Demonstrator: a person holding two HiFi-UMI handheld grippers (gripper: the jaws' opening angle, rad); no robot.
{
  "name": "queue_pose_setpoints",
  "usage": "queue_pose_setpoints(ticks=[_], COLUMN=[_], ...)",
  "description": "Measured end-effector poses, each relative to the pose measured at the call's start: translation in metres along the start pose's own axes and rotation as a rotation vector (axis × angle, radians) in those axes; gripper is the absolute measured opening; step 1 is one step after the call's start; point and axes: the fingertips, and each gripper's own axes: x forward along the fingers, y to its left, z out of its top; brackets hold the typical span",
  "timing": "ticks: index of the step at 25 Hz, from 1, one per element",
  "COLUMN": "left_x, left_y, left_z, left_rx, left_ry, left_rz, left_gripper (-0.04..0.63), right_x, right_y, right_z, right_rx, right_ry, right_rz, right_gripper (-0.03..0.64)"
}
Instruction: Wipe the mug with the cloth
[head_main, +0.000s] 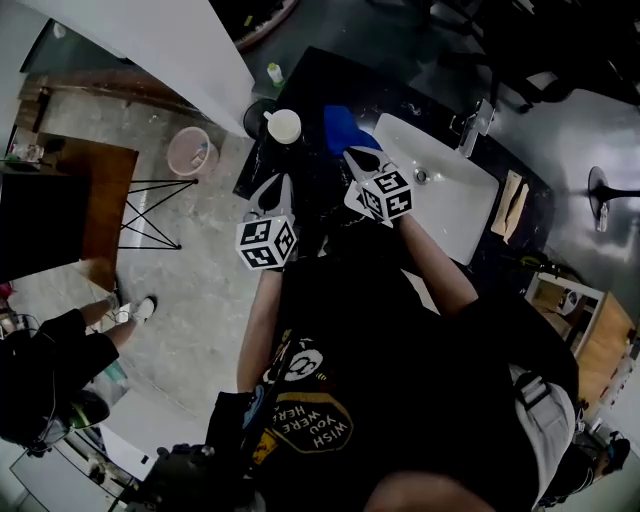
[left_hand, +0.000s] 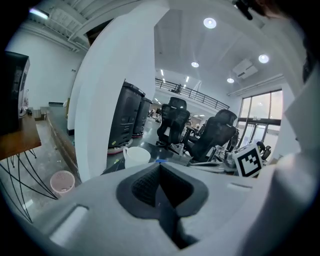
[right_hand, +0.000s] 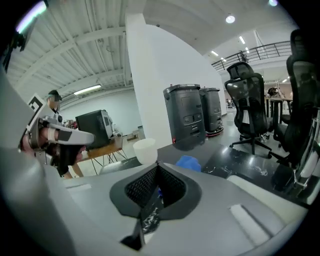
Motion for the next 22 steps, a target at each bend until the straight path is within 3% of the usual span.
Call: queue_pose_setpoints(ticks=[6, 10, 11, 13, 14, 17, 19, 22], left_x=[0.029, 0.041, 0.043, 0.045, 0.046, 0.047, 0.047, 0.049], left_y=[0.017, 0.026, 0.028, 0.033, 0.034, 0.038, 0.041, 0.046], left_z=[0.012, 0.013, 0.012, 0.01, 0.008, 0.001, -0.002, -0.003], left_rx=[0.025, 0.021, 0.018, 0.009, 0.003, -0.017, -0.029, -0.041], left_ry=[0.04, 0.061, 0.067, 0.083, 0.091, 0.11, 0.117, 0.115], left_rz=[-0.043, -0.072, -0.078, -0.088, -0.094, -0.108, -0.113, -0.122], left_gripper=[0.003, 0.003, 0.003, 0.003, 0.003, 0.003, 0.003, 0.003], right_x=[0.039, 0.067, 0.075, 0.088, 0.091, 0.091, 0.09, 0.088], right_y=[-0.037, -0.066, -0.066, -0.062, -0.061, -0.058, -0.049, -0.033], right_z=[-0.004, -0.009, -0.016, -0.033, -0.038, -0.038, -0.039, -0.045], right_rx=[-0.185, -0.2, -0.188, -0.169, -0.176, -0.206, -0.231, -0.206], right_ry=[0.058, 0.102, 0.134, 0.206, 0.223, 0.245, 0.275, 0.324], right_rz=[-0.181, -0.25, -0.236, -0.212, -0.217, -0.245, -0.235, -0.149], right_gripper=[0.062, 0.124, 0.163, 0.308, 0.316, 0.261, 0.147, 0.12])
